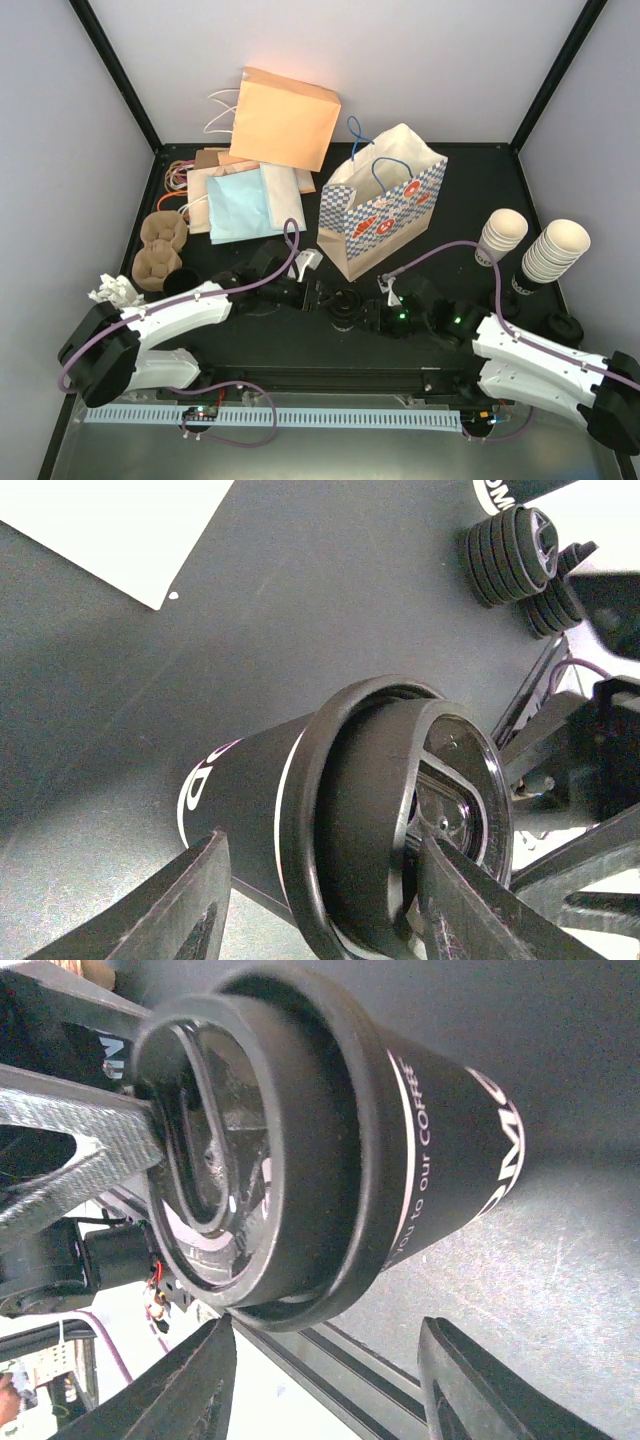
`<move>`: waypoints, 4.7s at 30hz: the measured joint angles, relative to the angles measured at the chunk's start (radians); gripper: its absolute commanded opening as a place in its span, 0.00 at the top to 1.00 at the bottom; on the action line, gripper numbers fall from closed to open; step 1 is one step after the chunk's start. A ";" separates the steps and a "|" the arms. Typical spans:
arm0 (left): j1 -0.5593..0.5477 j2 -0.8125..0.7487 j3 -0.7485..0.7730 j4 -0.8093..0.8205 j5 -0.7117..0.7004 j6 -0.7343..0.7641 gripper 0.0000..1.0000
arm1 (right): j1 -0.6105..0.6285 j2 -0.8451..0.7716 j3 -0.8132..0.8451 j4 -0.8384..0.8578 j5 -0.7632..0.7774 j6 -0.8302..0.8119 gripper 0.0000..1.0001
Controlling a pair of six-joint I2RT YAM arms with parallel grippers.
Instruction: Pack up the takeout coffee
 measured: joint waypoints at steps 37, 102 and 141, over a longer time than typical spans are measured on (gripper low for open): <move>0.000 0.005 0.010 -0.020 -0.001 0.003 0.47 | -0.291 0.019 -0.124 0.205 -0.209 -0.189 0.55; 0.258 -0.405 0.238 -0.473 -0.480 0.249 0.29 | 0.200 0.595 0.733 -0.629 0.462 -0.635 0.13; 0.261 -0.182 0.411 -0.412 -0.372 0.283 0.24 | 0.164 0.415 0.880 -0.772 0.584 -0.659 0.24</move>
